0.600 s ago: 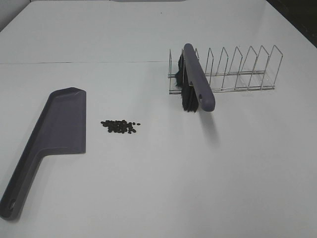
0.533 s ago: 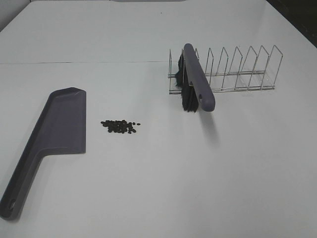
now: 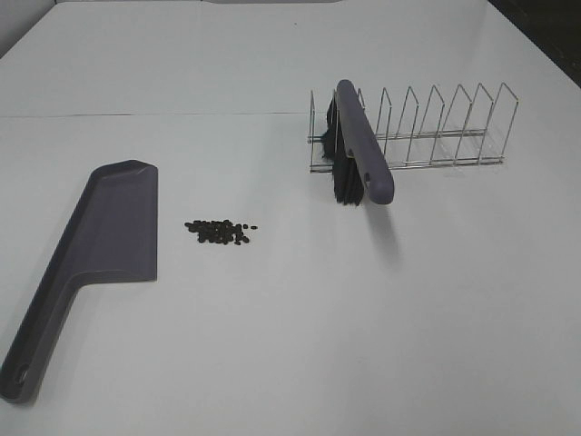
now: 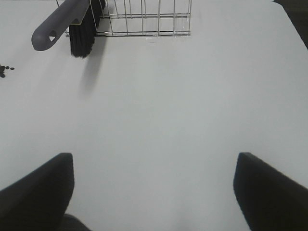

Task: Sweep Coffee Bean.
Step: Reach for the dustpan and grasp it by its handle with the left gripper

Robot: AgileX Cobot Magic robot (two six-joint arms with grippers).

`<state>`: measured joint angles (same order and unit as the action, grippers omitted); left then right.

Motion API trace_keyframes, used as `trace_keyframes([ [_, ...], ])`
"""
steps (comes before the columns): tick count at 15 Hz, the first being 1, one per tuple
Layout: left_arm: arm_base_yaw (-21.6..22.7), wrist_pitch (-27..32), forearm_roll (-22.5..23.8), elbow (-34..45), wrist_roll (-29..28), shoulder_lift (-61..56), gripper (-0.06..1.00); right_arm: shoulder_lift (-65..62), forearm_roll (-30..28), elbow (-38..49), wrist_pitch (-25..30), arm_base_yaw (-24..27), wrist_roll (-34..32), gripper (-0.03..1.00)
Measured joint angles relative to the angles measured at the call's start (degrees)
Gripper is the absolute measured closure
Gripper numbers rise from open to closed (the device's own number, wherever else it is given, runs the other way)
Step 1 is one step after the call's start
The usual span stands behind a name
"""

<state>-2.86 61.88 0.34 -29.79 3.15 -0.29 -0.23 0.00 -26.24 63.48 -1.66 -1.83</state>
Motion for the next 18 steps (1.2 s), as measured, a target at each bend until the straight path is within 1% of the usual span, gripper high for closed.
trace_keyframes([
  [18, 0.0, -0.2, 0.2, 0.0, 0.0, 0.0, 0.08, 0.0, 0.0, 0.0, 0.0, 0.0, 0.0, 0.20],
])
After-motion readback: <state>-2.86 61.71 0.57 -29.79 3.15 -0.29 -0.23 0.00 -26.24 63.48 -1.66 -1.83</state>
